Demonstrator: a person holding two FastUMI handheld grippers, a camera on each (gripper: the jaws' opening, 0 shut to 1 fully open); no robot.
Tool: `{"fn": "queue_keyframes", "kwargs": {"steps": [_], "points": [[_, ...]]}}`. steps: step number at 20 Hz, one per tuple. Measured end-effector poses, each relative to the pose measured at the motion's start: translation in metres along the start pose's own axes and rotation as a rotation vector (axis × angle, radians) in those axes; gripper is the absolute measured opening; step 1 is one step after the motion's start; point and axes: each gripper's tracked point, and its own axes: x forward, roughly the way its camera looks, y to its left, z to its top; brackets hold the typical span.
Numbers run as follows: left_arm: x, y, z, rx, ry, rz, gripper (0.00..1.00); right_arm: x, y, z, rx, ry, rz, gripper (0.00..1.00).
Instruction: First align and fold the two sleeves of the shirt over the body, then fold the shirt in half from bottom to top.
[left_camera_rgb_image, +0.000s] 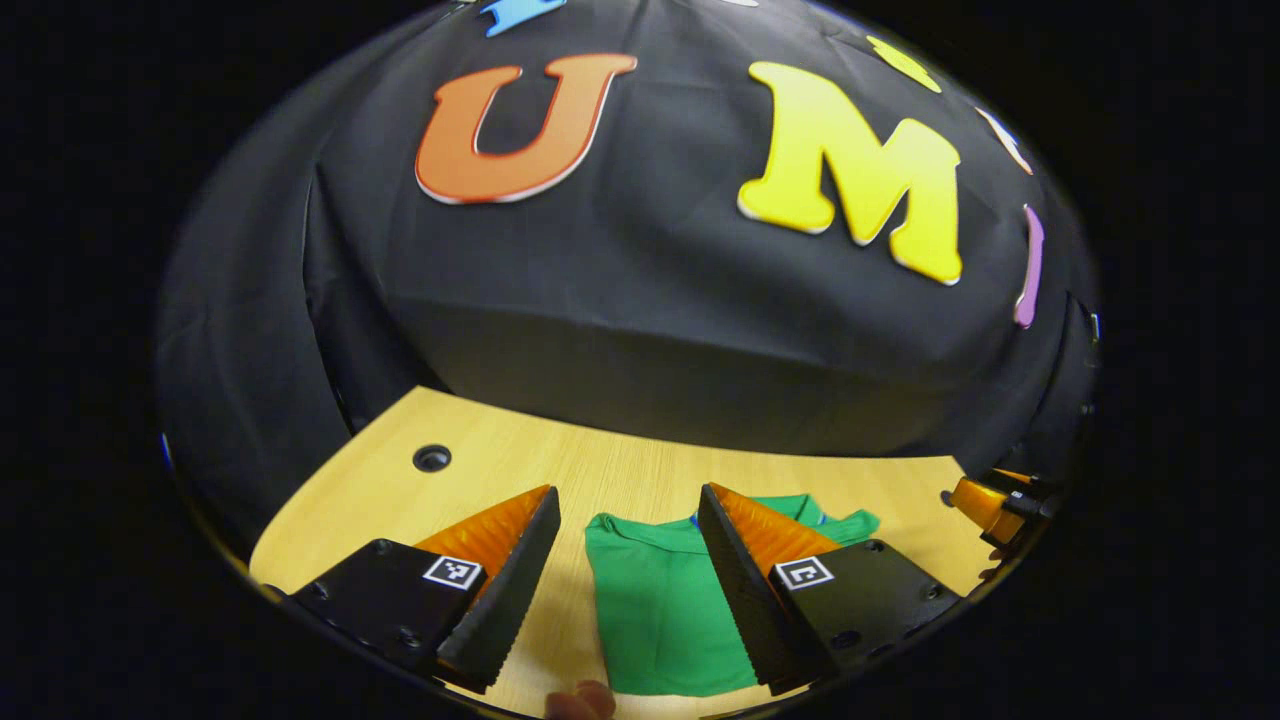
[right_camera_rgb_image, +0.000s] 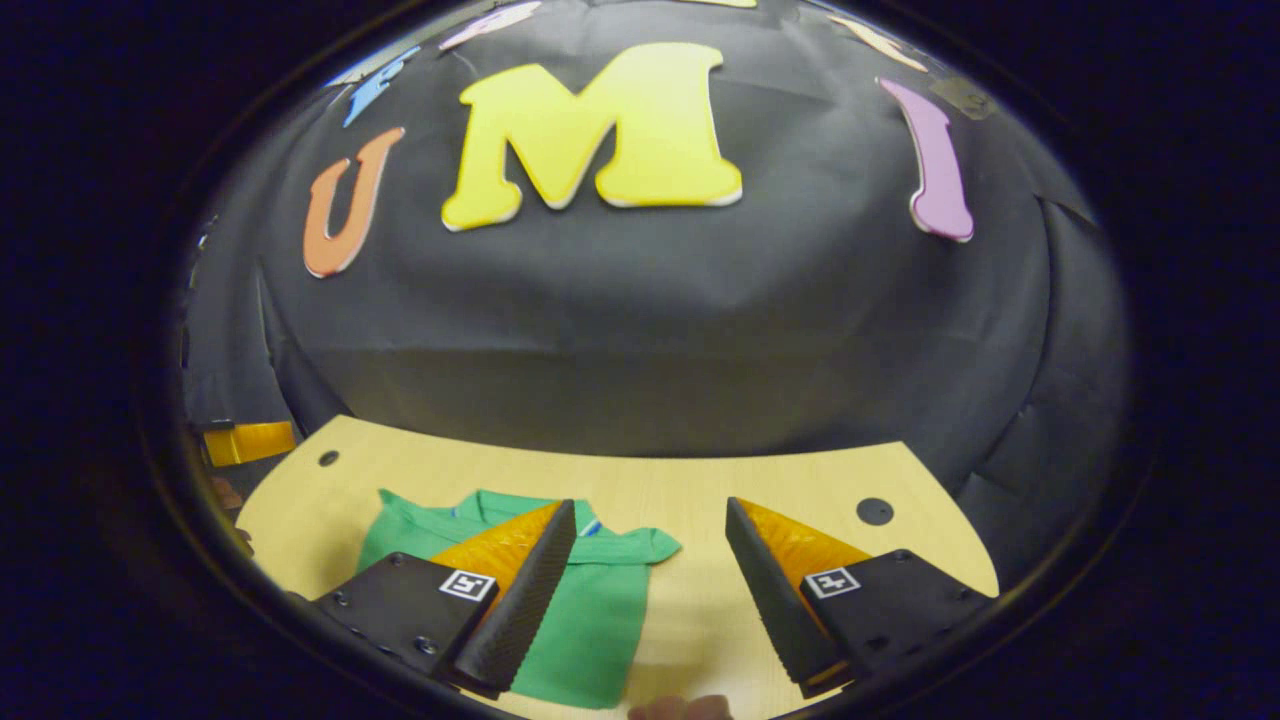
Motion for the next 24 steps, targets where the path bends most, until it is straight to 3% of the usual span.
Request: {"fn": "queue_keyframes", "kwargs": {"steps": [6,8,9,13,18,19,20,24], "points": [[-0.142,-0.040,0.071,0.100,-0.222,-0.064,0.90,-0.154,0.035,0.073,-0.035,-0.224,0.027,0.95],[-0.183,-0.047,0.081,0.129,-0.292,-0.057,0.90,-0.203,0.040,0.081,-0.046,-0.276,0.014,1.00],[-0.203,-0.052,0.082,0.136,-0.321,-0.064,0.90,-0.224,0.041,0.083,-0.058,-0.300,0.004,0.95],[-0.269,-0.067,0.075,0.134,-0.373,-0.096,0.90,-0.293,0.053,0.070,-0.039,-0.324,-0.010,0.95],[-0.301,-0.073,0.047,0.131,-0.349,-0.101,0.90,-0.339,0.058,0.046,-0.019,-0.307,-0.030,0.96],[-0.304,-0.073,0.048,0.129,-0.351,-0.107,0.99,-0.344,0.059,0.044,-0.016,-0.303,-0.033,0.96],[-0.308,-0.074,0.050,0.129,-0.356,-0.110,0.90,-0.351,0.062,0.043,-0.013,-0.308,-0.031,0.96],[-0.320,-0.068,0.061,0.144,-0.379,-0.098,0.90,-0.356,0.059,0.038,-0.003,-0.319,-0.042,0.96]]}}
